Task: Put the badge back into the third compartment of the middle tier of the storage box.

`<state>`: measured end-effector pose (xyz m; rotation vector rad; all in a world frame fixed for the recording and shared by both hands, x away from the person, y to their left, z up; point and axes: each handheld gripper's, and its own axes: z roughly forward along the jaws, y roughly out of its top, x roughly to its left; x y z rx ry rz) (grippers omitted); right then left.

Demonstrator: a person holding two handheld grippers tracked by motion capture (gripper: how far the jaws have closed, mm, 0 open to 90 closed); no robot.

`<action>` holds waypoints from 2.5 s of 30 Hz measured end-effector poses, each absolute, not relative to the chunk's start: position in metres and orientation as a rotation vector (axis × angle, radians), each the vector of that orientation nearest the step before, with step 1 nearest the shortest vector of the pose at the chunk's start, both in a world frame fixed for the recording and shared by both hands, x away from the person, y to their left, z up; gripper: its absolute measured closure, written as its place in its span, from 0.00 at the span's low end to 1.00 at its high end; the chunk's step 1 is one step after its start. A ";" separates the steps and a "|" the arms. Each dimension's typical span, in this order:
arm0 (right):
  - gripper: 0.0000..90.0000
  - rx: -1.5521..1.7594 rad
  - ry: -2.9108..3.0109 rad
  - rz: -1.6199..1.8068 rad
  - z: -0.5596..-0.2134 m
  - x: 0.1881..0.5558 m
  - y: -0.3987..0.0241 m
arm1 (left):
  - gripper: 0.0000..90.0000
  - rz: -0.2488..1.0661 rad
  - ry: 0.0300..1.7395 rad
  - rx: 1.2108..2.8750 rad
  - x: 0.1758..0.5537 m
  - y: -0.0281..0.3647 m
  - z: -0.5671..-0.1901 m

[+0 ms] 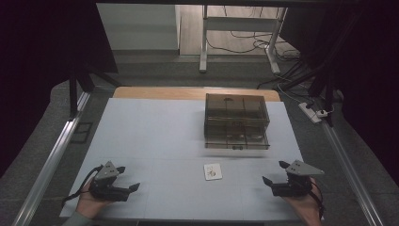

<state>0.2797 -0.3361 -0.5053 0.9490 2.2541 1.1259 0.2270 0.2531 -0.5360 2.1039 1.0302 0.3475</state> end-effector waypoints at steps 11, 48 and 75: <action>0.11 0.937 2.281 1.132 -0.506 0.279 -0.333 | 0.14 0.348 1.033 2.108 0.227 0.253 -0.536; 0.13 0.843 2.319 1.189 -0.496 0.282 -0.307 | 0.15 0.334 1.038 2.107 0.228 0.252 -0.537; 0.13 0.734 2.374 1.227 -0.481 0.292 -0.270 | 0.15 0.330 1.036 2.112 0.229 0.251 -0.538</action>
